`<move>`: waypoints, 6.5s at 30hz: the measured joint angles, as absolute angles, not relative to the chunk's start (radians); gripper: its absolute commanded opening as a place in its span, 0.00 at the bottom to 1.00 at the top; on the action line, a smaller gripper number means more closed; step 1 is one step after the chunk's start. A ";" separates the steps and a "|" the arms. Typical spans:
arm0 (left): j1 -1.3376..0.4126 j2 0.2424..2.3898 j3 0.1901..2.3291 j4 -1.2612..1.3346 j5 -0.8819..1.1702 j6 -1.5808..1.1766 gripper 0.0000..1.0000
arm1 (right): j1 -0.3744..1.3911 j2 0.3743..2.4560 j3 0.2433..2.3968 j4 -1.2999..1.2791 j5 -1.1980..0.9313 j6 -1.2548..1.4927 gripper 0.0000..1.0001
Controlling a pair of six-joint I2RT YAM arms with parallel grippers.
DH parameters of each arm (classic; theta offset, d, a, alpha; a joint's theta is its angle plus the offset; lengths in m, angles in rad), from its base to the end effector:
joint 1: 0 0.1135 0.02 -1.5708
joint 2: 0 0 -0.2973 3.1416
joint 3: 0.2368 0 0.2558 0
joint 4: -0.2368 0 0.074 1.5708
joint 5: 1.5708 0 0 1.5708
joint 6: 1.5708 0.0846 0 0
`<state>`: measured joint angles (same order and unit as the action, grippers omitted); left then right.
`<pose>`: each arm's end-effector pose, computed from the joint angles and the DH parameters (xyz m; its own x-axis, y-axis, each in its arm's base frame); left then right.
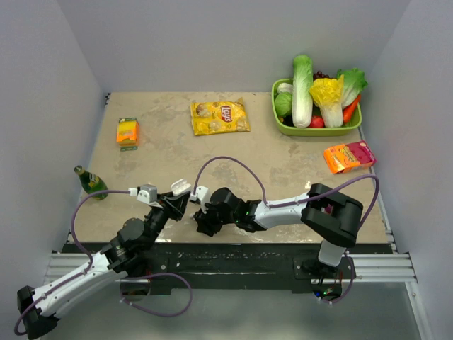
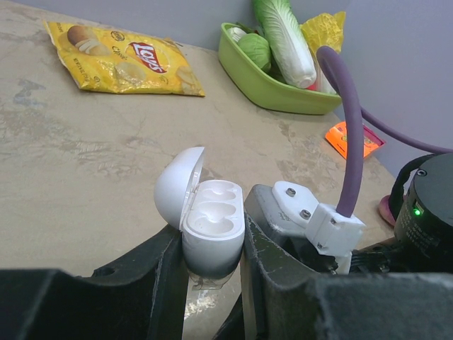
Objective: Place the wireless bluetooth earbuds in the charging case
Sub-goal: Pick up the earbud from the center of the board, then place the earbud in the charging case, then move the earbud to the center of the board.
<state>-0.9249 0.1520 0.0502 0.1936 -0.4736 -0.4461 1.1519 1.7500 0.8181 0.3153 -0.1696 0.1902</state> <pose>0.1080 -0.0792 0.2066 -0.1389 -0.4536 -0.8803 0.4183 0.7788 -0.4673 0.1488 0.3693 0.1512 -0.4118 -0.4667 -0.7827 -0.8947 0.3700 0.2501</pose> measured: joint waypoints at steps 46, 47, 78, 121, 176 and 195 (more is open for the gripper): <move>-0.925 0.247 0.050 0.246 -0.458 -0.453 0.00 | 1.154 1.740 0.801 0.332 -0.016 0.209 0.12; -0.925 0.247 0.050 0.246 -0.457 -0.453 0.00 | 1.154 1.740 0.801 0.331 -0.016 0.209 0.09; -0.925 0.446 0.050 0.426 -0.413 -0.414 0.00 | 1.154 1.048 0.728 -0.046 0.165 0.240 0.00; -0.916 0.912 0.224 0.950 0.596 -0.358 0.00 | 1.156 0.823 0.930 -0.417 -0.189 0.088 0.00; -0.916 0.799 0.170 0.939 0.471 -0.347 0.00 | 1.152 0.564 0.846 -0.248 0.226 0.212 0.57; -0.916 0.335 0.067 0.632 0.186 -0.359 0.00 | 1.148 1.213 0.613 0.155 0.078 0.333 0.50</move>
